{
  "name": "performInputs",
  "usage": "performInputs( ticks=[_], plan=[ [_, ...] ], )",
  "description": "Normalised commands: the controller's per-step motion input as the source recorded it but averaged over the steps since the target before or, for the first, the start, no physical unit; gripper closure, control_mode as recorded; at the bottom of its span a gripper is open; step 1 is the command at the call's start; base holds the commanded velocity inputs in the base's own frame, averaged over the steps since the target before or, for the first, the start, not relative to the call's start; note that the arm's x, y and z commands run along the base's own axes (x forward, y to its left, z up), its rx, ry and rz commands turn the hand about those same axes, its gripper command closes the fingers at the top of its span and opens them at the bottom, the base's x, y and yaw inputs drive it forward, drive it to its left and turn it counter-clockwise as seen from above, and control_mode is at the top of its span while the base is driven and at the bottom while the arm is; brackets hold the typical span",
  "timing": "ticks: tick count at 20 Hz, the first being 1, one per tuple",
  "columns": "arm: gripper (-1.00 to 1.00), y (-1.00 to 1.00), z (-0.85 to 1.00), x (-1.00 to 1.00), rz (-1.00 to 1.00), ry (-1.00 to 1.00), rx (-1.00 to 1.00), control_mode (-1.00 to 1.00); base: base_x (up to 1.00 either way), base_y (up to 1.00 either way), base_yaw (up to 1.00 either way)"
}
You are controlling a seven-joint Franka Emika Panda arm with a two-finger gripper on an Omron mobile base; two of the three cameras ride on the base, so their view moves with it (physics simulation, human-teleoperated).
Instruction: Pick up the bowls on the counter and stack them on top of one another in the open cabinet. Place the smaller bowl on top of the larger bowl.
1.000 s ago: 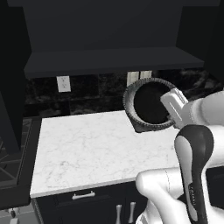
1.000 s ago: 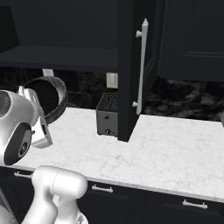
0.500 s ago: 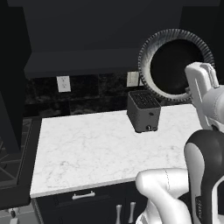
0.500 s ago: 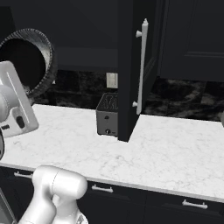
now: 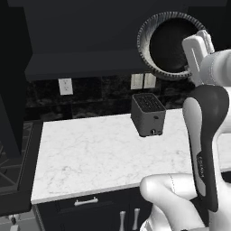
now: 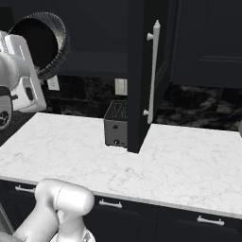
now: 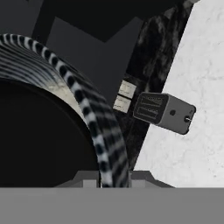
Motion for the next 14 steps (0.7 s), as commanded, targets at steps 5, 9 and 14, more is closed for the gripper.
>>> performInputs(
  ticks=[5, 9, 14],
  plan=[
    [1.0, 0.0, -0.03, 0.85, 0.0, 0.08, 0.0, -1.0, 0.0, 0.0, 0.0],
    [1.0, -0.04, -0.07, 0.85, 0.0, 0.0, 0.0, -1.0, 0.0, 0.0, 0.0],
    [1.0, -0.11, -0.09, 0.74, 0.0, 0.0, 0.01, -1.0, 0.0, 0.0, 0.0]
  ],
)
